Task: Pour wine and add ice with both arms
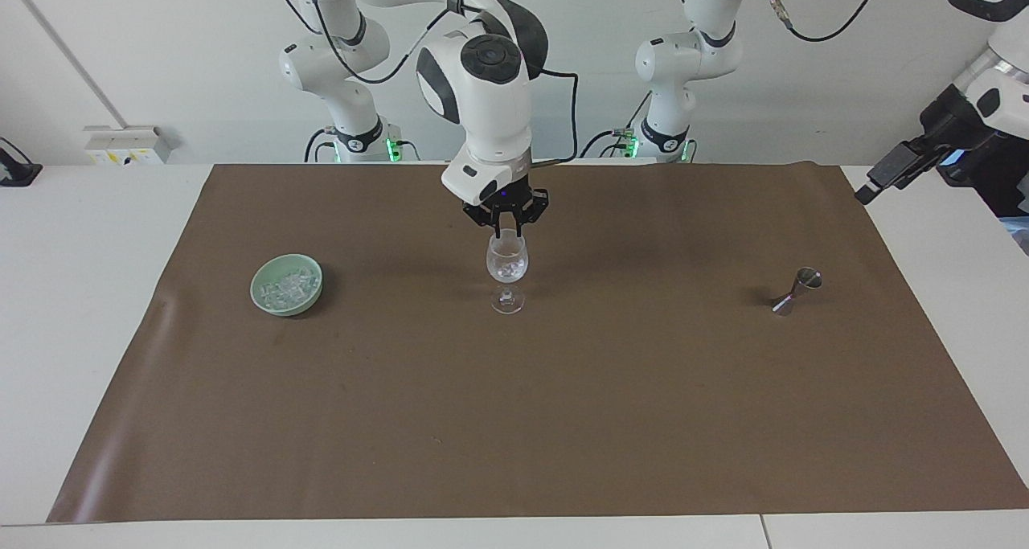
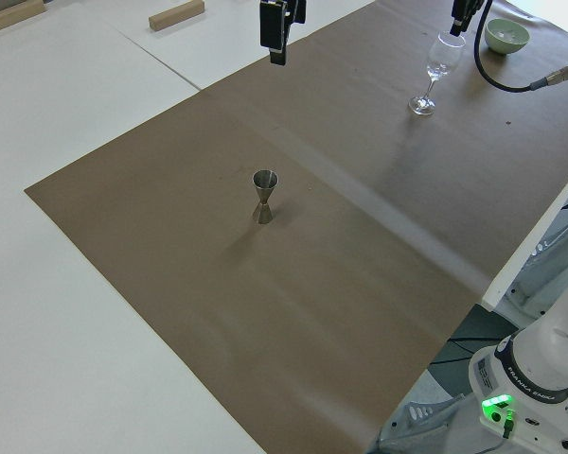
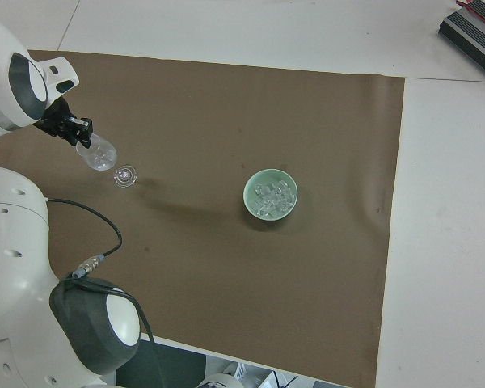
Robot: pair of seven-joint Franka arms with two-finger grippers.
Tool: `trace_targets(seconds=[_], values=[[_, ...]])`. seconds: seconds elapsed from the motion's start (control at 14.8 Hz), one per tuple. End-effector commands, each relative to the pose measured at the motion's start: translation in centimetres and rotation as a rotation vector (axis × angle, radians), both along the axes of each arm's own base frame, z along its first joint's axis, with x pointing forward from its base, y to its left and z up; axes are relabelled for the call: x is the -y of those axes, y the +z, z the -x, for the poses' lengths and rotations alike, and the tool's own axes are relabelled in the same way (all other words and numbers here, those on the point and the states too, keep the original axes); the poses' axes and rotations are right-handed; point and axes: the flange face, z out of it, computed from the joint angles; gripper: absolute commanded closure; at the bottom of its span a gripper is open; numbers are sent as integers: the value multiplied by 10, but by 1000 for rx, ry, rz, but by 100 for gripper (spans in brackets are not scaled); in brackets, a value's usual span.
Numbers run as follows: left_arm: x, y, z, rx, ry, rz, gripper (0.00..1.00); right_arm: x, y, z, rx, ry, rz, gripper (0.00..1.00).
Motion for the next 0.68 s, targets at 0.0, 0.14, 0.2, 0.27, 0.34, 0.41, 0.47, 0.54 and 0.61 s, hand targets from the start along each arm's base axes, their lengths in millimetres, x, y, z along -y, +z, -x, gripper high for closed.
trace_targets(seconds=[0.0,0.14,0.2,0.27,0.34,0.41,0.47,0.54,0.61], values=[[22,-3,19,-15,-94,-58,0,18,13,-6,21,-26,7,61],[35,-11,20,-22,-124,-94,0,44,26,-15,21,-61,8,50],[42,-14,18,-9,-155,-105,0,57,35,-20,23,-74,7,42],[47,-20,17,0,-174,-106,0,78,44,-25,26,-88,12,27],[52,-24,17,16,-181,-108,0,94,54,-28,33,-103,11,15],[54,-27,16,39,-185,-109,0,118,64,-29,26,-111,21,1],[57,-32,15,48,-189,-108,0,137,72,-30,25,-99,29,0],[67,-33,14,51,-204,-108,0,158,82,-29,22,-71,35,0],[73,-41,15,42,-215,-105,0,182,88,-31,13,-50,38,0]])
